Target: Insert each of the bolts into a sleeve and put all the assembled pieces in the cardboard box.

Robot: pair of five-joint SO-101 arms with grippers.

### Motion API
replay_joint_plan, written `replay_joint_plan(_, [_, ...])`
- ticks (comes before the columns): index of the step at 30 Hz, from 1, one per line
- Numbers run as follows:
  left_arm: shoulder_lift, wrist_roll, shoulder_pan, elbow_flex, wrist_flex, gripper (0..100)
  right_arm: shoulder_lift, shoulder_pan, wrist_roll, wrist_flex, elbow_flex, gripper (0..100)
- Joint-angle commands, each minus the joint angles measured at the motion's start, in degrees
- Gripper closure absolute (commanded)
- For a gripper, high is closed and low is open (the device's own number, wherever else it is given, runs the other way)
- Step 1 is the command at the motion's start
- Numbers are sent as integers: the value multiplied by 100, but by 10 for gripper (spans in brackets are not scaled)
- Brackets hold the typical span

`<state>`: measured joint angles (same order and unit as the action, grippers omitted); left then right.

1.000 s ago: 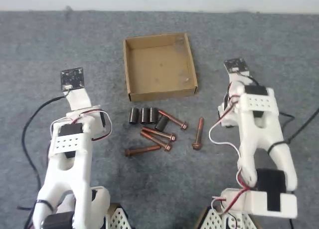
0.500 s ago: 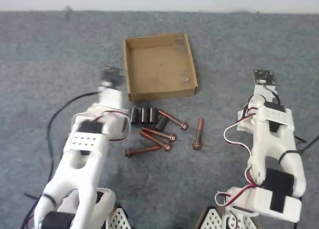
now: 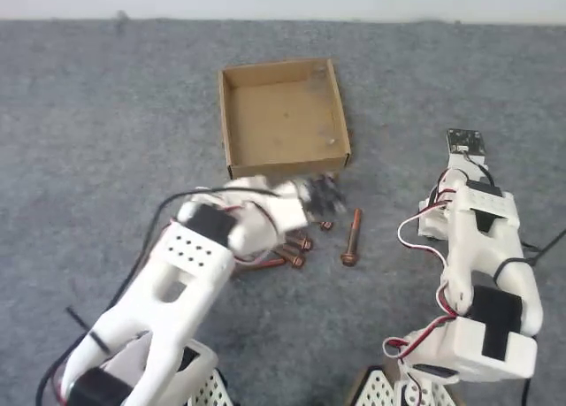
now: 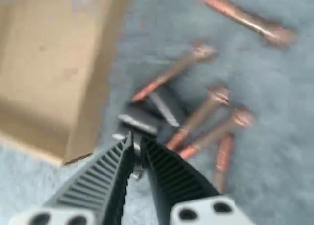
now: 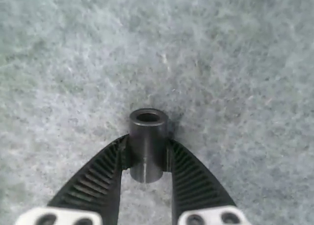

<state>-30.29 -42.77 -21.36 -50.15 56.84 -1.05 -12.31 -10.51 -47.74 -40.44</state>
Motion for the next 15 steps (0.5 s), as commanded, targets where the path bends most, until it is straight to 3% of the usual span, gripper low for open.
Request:
replay_joint_plan(1, [9,-1055,-545,523,510,930,-66,-75,70,40,360,992])
replay_joint_plan(4, [325,-1213,-598,866,510,910,-66,-84,70,40,360,992])
replay_joint_plan(15, [3516,-1327,-624,3046,932,836,-57,-75,70,40,360,992])
